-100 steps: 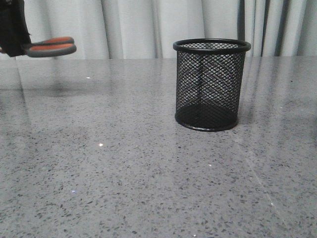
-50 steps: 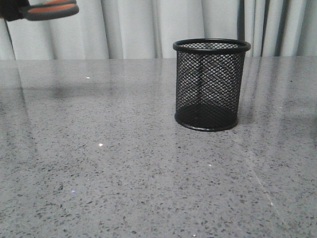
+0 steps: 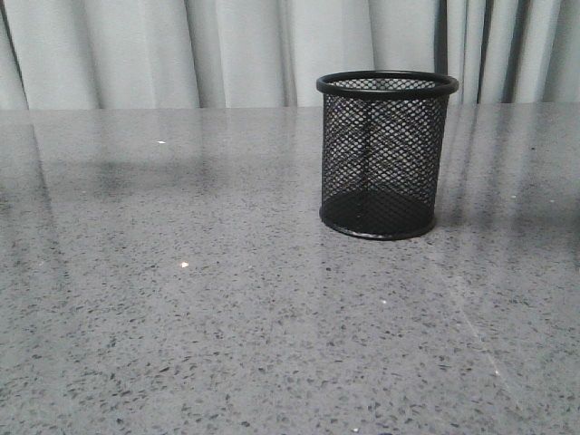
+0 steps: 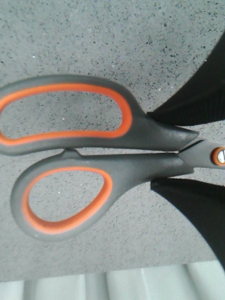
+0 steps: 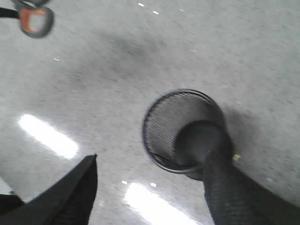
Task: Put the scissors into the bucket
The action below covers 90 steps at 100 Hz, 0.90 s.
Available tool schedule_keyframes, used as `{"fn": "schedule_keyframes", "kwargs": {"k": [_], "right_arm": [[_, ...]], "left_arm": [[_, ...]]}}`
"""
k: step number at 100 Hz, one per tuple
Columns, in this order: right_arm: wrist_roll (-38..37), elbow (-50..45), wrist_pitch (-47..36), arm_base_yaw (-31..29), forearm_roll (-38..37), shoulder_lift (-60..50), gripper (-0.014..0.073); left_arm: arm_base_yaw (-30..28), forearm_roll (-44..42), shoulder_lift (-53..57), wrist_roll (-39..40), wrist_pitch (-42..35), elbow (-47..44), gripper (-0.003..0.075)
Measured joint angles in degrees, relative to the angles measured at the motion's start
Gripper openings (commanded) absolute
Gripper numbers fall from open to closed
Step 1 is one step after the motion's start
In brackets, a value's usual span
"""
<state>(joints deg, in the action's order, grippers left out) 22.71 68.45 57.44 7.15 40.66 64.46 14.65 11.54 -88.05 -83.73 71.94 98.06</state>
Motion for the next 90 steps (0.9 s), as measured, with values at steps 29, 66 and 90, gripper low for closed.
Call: {"fn": "schedule_keyframes", "kwargs": {"k": [29,66,90], "right_arm": [[4.87,0.0,-0.25,0.0,12.05,0.0,0.0437],[8.62,0.0,0.1,0.0,21.57,0.0,0.0437],[9.36,0.0,1.11,0.12,24.04,0.12,0.0437]], "left_arm": [[5.1,0.0,3.06,0.0,0.1,0.0,0.0146],[12.78,0.0,4.68,1.05,0.32,0.0,0.0145],[16.83,0.0,4.78,1.27,0.34,0.0,0.0145]]}}
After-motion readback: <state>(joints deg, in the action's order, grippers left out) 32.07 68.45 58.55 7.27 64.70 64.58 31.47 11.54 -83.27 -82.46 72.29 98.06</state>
